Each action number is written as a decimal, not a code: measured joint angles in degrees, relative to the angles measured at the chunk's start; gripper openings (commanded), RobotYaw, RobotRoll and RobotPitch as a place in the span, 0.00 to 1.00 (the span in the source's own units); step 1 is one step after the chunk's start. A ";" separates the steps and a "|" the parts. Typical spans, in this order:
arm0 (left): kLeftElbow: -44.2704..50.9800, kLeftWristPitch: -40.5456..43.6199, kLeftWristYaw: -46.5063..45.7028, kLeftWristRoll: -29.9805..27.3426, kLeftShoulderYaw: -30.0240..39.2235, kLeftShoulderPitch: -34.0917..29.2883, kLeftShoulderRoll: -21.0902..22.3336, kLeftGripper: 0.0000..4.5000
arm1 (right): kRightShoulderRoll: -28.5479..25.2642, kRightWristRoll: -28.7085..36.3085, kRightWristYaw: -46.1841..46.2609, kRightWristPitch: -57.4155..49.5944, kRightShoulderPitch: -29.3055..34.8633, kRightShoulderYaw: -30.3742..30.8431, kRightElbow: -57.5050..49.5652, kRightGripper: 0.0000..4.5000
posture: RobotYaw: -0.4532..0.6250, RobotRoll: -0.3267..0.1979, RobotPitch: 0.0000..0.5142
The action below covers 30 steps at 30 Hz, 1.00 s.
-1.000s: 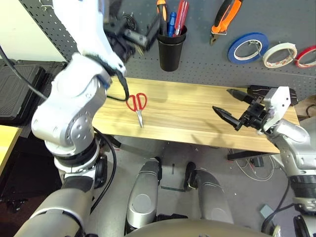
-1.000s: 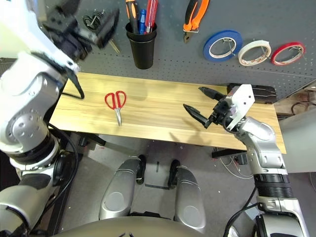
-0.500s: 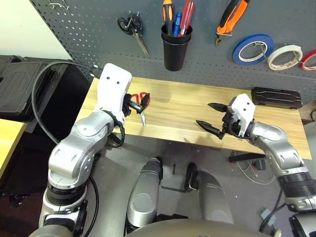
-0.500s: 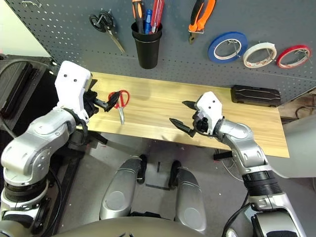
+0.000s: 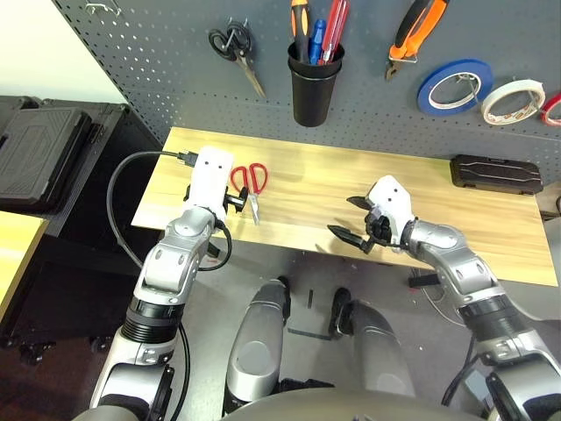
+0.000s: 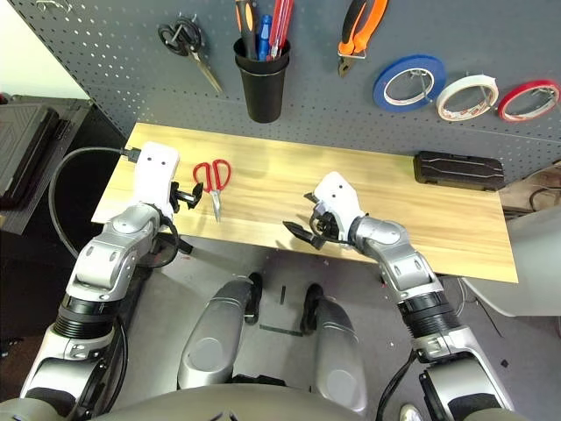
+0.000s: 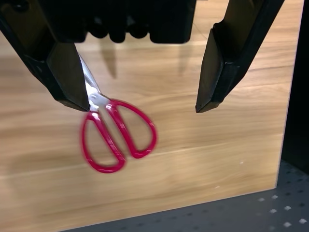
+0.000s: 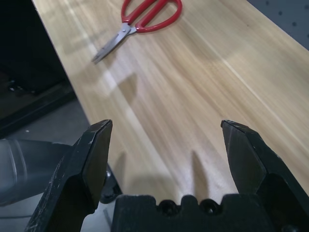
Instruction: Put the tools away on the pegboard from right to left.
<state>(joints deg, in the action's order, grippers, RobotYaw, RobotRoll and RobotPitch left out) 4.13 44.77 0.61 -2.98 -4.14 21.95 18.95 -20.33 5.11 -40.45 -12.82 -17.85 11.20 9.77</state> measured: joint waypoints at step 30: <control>-45.01 -19.04 -11.14 3.16 9.22 18.02 -6.59 1.00 | 2.10 -3.31 2.49 -4.44 0.62 1.83 -3.48 1.00 | 0.58 0.62 0.75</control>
<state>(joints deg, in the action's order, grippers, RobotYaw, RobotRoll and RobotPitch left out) -40.88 25.73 -10.52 0.18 5.08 39.98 12.36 -18.23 1.81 -37.95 -17.26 -17.22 13.03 6.30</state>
